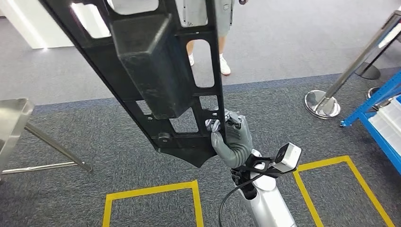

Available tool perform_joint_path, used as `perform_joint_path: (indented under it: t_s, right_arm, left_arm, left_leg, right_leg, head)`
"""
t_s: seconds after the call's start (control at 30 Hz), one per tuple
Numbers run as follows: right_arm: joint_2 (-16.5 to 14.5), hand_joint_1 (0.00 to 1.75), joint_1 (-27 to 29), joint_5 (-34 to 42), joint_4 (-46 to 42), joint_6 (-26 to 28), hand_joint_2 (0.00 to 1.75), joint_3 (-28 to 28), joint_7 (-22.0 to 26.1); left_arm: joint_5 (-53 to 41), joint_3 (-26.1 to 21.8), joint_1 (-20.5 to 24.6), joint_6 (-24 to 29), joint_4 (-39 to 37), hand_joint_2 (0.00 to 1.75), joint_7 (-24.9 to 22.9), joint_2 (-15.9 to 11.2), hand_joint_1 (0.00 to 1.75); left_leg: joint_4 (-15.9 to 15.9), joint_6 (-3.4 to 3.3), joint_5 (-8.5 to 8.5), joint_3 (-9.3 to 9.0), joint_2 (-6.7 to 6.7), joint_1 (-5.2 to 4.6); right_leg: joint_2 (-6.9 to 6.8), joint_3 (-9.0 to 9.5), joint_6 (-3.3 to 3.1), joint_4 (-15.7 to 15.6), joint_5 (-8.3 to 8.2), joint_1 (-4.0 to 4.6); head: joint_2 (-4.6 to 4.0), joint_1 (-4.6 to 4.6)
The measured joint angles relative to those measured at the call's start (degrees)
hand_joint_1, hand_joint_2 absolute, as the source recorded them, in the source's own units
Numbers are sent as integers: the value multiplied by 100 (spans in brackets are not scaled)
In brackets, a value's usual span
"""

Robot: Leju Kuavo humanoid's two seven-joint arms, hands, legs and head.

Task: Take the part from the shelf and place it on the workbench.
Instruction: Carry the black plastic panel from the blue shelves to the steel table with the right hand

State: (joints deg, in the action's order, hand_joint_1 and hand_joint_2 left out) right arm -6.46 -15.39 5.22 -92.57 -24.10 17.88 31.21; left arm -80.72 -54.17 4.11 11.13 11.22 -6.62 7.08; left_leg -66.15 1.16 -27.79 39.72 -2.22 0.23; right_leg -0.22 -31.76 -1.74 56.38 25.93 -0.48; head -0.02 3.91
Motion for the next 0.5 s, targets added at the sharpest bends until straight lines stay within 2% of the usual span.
perform_joint_path:
  t_s: [0.03,0.07,0.1,0.13,0.17,0.2,0.23,0.27,0.3,0.37,0.4,0.43,0.47,0.5]
  right_arm:
    - [3,175,15,-10,-2,12,175,-34,-4]
    - [6,175,32,-25,-5,15,175,-67,-11]
    - [9,175,45,-42,-10,17,175,-98,-20]
    - [14,175,54,-56,-19,16,175,-128,-28]
    - [20,175,57,-65,-27,15,175,-160,-33]
    - [28,175,57,-70,-38,14,175,-195,-35]
    - [38,175,54,-72,-49,11,175,-233,-36]
    - [48,175,50,-72,-57,7,175,-269,-36]
    - [56,175,47,-74,-63,4,175,-297,-36]
    - [63,175,42,-79,-69,-4,175,-326,-37]
    - [68,175,39,-81,-72,-7,175,-334,-37]
    - [75,175,35,-81,-74,-9,175,-343,-36]
    - [92,175,34,-81,-73,-11,175,-355,-35]
    - [117,175,33,-84,-66,-11,175,-367,-34]
  left_arm:
    - [-20,8,2,-19,0,175,-29,0,0]
    - [-36,14,1,-24,1,175,-20,0,0]
    - [-48,25,-5,-12,1,175,31,0,0]
    - [-61,38,-13,9,1,175,120,0,0]
    - [-72,56,-16,42,1,175,240,0,0]
    - [-83,81,-7,80,1,175,367,5,0]
    - [-93,108,8,115,1,175,479,15,0]
    - [-101,132,28,146,1,175,562,27,0]
    - [-107,151,46,165,1,175,609,41,0]
    - [-123,174,73,186,1,175,697,55,0]
    - [-139,190,92,194,1,175,775,63,0]
    - [-168,218,128,203,1,175,880,72,0]
    - [-207,257,190,211,1,175,994,90,0]
    - [-247,302,273,216,1,175,1090,117,0]
  left_leg:
    - [-387,30,-158,195,90,21]
    - [-658,58,-237,333,136,45]
    - [-735,83,-215,370,164,69]
    - [-567,103,-89,276,198,91]
    - [-202,118,98,74,267,107]
    - [214,116,247,-150,391,107]
    - [553,87,356,-335,487,97]
    - [751,49,402,-443,553,80]
    - [813,1,393,-472,565,59]
    - [821,-84,406,-471,445,43]
    - [837,-121,417,-476,388,45]
    - [854,-160,433,-480,331,50]
    - [868,-195,449,-483,268,57]
    - [869,-219,460,-473,194,50]
  right_leg:
    - [-99,2,-5,2,10,8]
    - [-191,5,-1,6,23,12]
    - [-277,8,8,13,37,13]
    - [-355,15,23,25,55,10]
    - [-425,25,44,42,78,5]
    - [-490,36,71,64,105,8]
    - [-548,43,104,90,136,18]
    - [-594,54,138,108,159,31]
    - [-639,65,171,117,176,44]
    - [-702,89,240,121,200,30]
    - [-631,83,274,163,242,8]
    - [-491,26,301,302,340,-15]
    - [-315,-94,319,562,493,-33]
    - [-145,-285,323,949,683,-38]
  head:
    - [0,-1]
    - [0,-1]
    - [0,-1]
    - [0,-1]
    - [0,0]
    - [0,0]
    - [0,-1]
    - [0,-2]
    - [0,-2]
    - [0,-2]
    - [0,-3]
    - [0,-3]
    - [0,-3]
    - [0,-3]
